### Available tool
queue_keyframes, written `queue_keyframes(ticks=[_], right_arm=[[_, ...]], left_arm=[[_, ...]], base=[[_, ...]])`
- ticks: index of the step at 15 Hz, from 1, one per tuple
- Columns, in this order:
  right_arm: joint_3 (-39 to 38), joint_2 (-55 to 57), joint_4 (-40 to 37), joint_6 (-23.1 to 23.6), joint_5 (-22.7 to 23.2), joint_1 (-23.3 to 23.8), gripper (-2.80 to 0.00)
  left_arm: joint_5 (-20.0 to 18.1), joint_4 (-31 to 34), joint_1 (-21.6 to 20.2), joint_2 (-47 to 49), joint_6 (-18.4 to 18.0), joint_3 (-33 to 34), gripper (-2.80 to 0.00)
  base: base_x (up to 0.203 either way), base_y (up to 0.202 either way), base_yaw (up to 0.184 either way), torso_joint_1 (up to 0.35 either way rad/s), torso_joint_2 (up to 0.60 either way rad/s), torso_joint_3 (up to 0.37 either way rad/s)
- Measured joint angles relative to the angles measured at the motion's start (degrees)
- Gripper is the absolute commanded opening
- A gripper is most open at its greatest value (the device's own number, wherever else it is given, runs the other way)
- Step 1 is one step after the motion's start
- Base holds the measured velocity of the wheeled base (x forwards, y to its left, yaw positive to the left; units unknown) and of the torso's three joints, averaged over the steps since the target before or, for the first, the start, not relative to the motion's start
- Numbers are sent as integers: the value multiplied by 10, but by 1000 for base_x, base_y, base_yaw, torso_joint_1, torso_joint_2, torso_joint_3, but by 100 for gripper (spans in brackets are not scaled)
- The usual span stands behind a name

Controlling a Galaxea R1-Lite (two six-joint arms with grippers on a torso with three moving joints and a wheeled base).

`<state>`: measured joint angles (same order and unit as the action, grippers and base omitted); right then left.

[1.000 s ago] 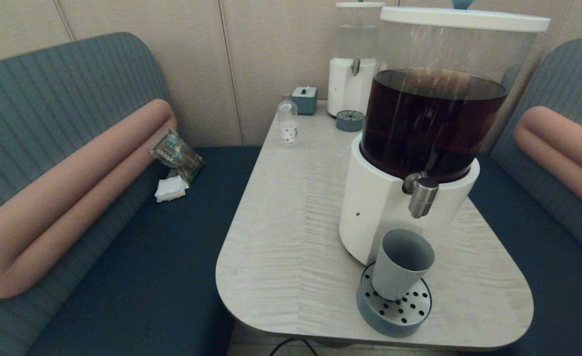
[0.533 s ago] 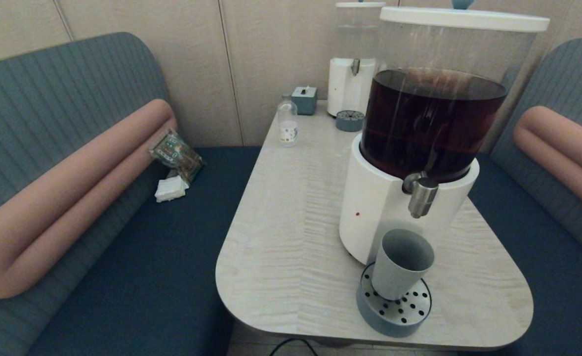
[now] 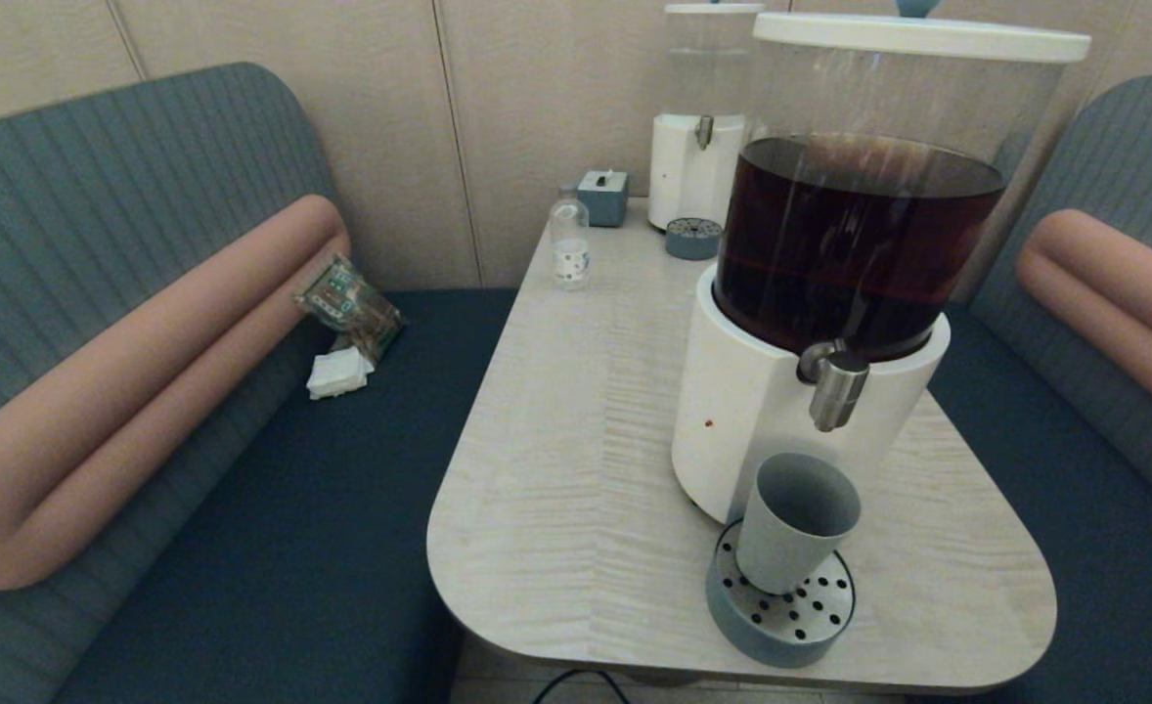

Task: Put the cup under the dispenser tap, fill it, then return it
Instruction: Turn on the faucet

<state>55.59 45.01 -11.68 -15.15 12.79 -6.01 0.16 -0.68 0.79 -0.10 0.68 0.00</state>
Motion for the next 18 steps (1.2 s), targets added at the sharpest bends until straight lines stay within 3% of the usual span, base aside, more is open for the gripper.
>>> queue_keyframes(ticks=[2, 5, 8, 13, 18], right_arm=[[50, 82, -69, -5, 58, -32, -280], [78, 165, -125, -17, 98, -51, -280], [55, 202, -112, -22, 138, -51, -280], [20, 235, -21, -19, 180, -51, -280], [24, 274, 19, -18, 183, -54, -280]], left_arm=[[0, 0, 0, 0, 0, 0, -280], [0, 0, 0, 0, 0, 0, -280], [0, 0, 0, 0, 0, 0, -280], [0, 0, 0, 0, 0, 0, -280], [0, 0, 0, 0, 0, 0, -280]], base=[[0, 0, 0, 0, 0, 0], [0, 0, 0, 0, 0, 0], [0, 0, 0, 0, 0, 0], [0, 0, 0, 0, 0, 0], [0, 0, 0, 0, 0, 0]])
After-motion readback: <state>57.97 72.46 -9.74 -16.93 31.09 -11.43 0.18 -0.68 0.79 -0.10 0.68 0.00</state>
